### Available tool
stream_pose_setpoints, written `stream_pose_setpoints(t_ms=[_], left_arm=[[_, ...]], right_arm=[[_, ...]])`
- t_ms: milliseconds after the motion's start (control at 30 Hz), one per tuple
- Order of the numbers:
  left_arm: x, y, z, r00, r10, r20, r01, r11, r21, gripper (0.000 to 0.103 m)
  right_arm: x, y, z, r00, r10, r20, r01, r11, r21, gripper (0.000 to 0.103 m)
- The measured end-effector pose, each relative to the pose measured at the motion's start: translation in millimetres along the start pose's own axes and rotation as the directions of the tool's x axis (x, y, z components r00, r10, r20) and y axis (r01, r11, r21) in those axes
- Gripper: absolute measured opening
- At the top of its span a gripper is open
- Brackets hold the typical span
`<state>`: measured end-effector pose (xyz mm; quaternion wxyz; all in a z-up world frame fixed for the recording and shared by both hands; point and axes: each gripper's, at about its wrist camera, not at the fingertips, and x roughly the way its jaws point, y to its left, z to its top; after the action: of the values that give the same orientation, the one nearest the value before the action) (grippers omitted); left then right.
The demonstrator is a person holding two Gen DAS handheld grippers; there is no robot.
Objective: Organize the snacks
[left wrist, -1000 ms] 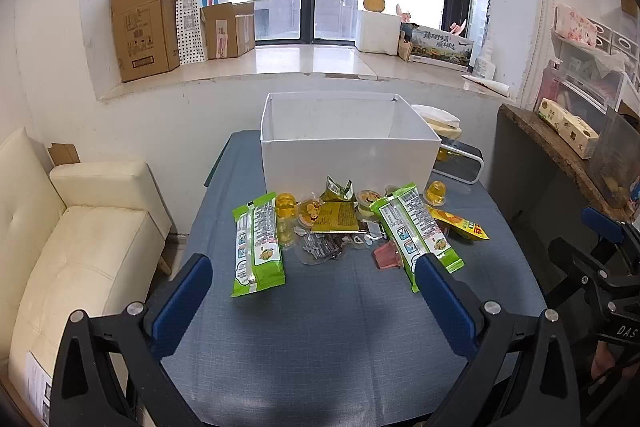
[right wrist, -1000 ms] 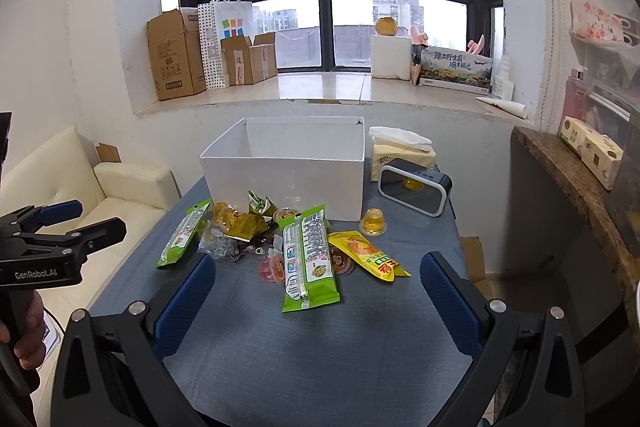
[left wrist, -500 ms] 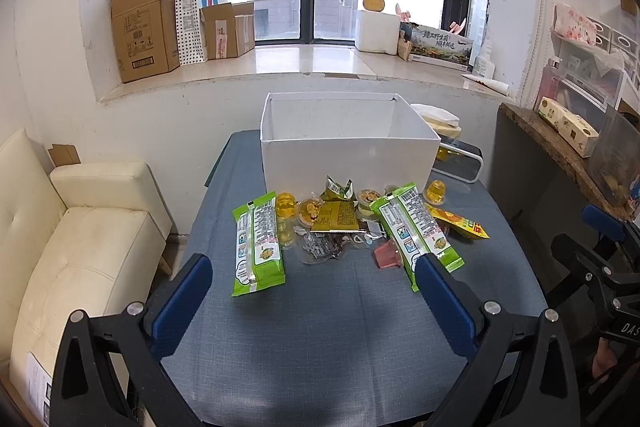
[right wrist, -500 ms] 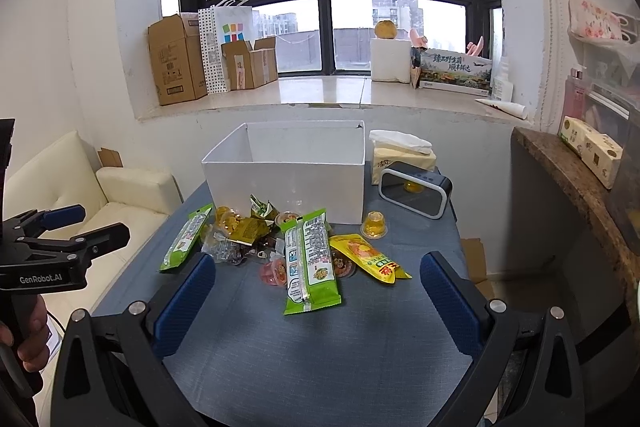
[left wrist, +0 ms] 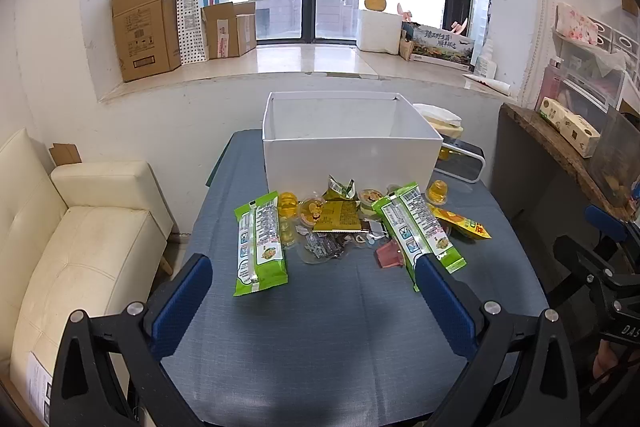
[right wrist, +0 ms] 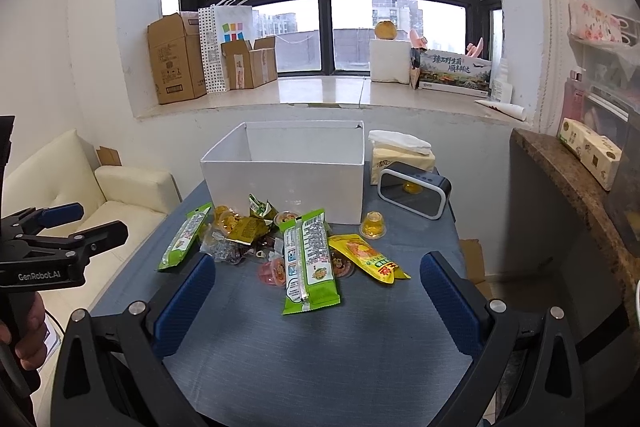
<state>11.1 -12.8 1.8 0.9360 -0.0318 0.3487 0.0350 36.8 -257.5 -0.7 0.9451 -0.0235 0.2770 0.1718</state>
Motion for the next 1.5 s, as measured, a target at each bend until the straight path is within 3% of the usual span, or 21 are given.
stream_pose_setpoints(t_ms=[167,333,533,733,800,867,933,1067,1167,1367,1500], left_arm=[[17.2,8.8,1.2,1.000,-0.013,-0.023,0.013,1.000,-0.007,0.103],[87.2,37.8,-1.5,0.991,-0.018,-0.131,0.010,0.998,-0.059,0.103],[181.5,66.2,-3.2,0.958,-0.020,-0.287,-0.014,0.993,-0.115,0.103],[234.5,89.9,-7.6,0.931,-0.095,-0.351,0.025,0.980,-0.199,0.103],[235.5,92.9,-7.6,0.936,-0.125,-0.330,0.055,0.975,-0.214,0.103],[235.3,92.7,-7.6,0.935,-0.134,-0.328,0.065,0.975,-0.213,0.094],[233.7,88.9,-7.5,0.936,-0.132,-0.325,0.071,0.978,-0.194,0.067],[230.1,83.6,-8.2,0.936,-0.133,-0.327,0.072,0.979,-0.192,0.066],[219.0,81.8,-4.5,0.948,-0.119,-0.297,0.067,0.981,-0.179,0.062],[157.3,60.2,1.6,0.978,-0.114,-0.175,0.093,0.988,-0.124,0.062],[111.5,45.2,-0.5,0.988,-0.120,-0.099,0.111,0.990,-0.091,0.063]], right_arm=[[0.8,-0.3,-0.3,1.000,0.000,-0.002,0.000,1.000,0.000,0.103],[5.4,-2.5,-2.6,1.000,-0.003,-0.016,0.003,1.000,0.006,0.103],[17.2,-8.9,-9.9,0.999,-0.008,-0.047,0.009,1.000,0.019,0.103],[28.0,-12.3,-16.8,0.996,-0.016,-0.084,0.018,1.000,0.026,0.103],[29.8,-12.8,-18.4,0.996,-0.017,-0.090,0.020,0.999,0.027,0.103],[32.9,-13.7,-19.1,0.995,-0.016,-0.098,0.020,0.999,0.033,0.103],[37.0,-14.2,-19.2,0.995,-0.013,-0.103,0.017,0.999,0.041,0.103],[44.4,-10.5,-21.9,0.993,0.007,-0.121,-0.001,0.999,0.051,0.103],[48.5,-8.1,-24.2,0.992,0.008,-0.128,-0.003,0.999,0.041,0.103],[68.6,-8.7,-24.7,0.990,0.033,-0.140,-0.028,0.999,0.036,0.103],[104.8,-4.3,-22.4,0.982,0.055,-0.178,-0.055,0.998,0.007,0.103]])
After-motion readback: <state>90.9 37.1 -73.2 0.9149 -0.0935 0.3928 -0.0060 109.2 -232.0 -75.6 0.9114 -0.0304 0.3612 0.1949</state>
